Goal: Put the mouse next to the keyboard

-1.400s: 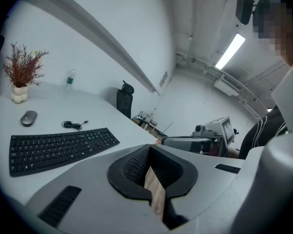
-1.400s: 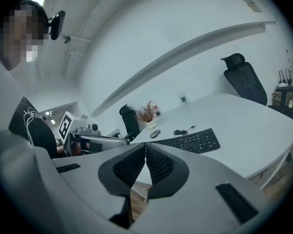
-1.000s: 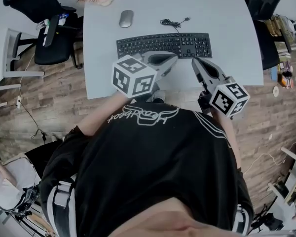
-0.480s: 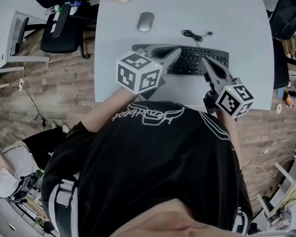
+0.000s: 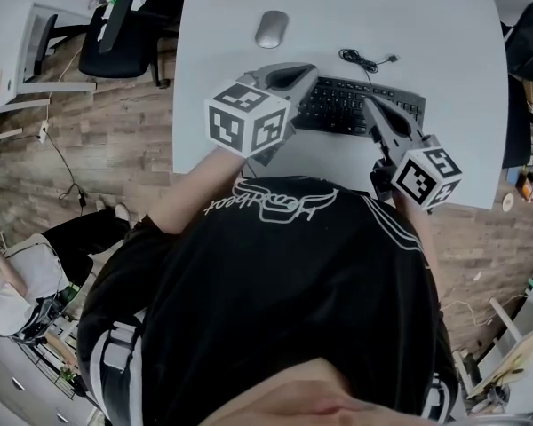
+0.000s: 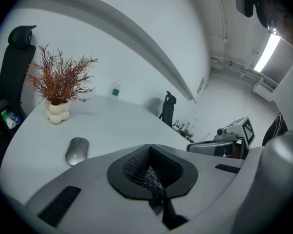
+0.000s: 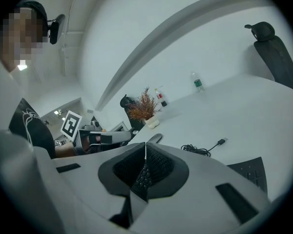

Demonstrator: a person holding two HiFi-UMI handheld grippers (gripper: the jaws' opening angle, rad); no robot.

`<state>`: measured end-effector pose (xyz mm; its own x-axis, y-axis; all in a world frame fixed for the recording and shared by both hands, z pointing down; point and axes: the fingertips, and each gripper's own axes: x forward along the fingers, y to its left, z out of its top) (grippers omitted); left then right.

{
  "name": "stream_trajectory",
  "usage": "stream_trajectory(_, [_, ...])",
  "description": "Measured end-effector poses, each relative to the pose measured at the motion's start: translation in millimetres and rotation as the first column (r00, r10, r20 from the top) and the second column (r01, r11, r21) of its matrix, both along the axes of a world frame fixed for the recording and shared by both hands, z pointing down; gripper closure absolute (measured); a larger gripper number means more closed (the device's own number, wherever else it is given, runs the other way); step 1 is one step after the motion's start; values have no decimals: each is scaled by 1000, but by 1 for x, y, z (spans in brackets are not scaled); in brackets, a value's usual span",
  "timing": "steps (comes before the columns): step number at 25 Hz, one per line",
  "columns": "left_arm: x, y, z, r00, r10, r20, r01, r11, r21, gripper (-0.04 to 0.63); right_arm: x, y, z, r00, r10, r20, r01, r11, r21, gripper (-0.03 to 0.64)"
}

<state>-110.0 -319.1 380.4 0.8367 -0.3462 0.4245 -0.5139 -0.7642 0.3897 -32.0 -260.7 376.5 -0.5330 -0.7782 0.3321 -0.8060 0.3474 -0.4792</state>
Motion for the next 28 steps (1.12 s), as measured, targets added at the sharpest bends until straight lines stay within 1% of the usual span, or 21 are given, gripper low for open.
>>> stream_trajectory(4, [3,-15,3,998,-50,31,50,999,13,588,10,-19,4,999,-37,16,37,999,-10,606])
stream_trajectory(7, [3,-33,7,993,-94,67,93,995,30,585,17,-35,8,997,-67,25,67,998,-17,606])
stream_trajectory(9, [2,-44,11,989,-119,90,116,993,32,549,20,-44,12,996,-87,34,88,996,-26,606])
stream_trajectory(11, [3,-53,16,984,-138,112,135,990,33,530,24,-51,18,993,-107,42,109,993,-36,606])
stream_trajectory(16, [3,-77,30,964,-187,187,177,982,69,467,38,-72,30,989,-137,58,140,989,-54,606])
stream_trajectory(17, [2,-82,33,959,-195,203,184,980,74,457,39,-76,32,988,-140,63,143,988,-59,606])
stream_trajectory(21, [-6,-105,46,937,-230,263,215,973,85,366,41,-91,42,985,-157,79,163,983,-79,606])
stream_trajectory(24, [-16,-117,57,918,-256,303,238,967,94,323,39,-96,49,982,-166,93,174,981,-89,606])
stream_trajectory(28, [-24,-129,73,895,-267,357,250,964,93,277,40,-96,59,980,-168,108,179,979,-102,606])
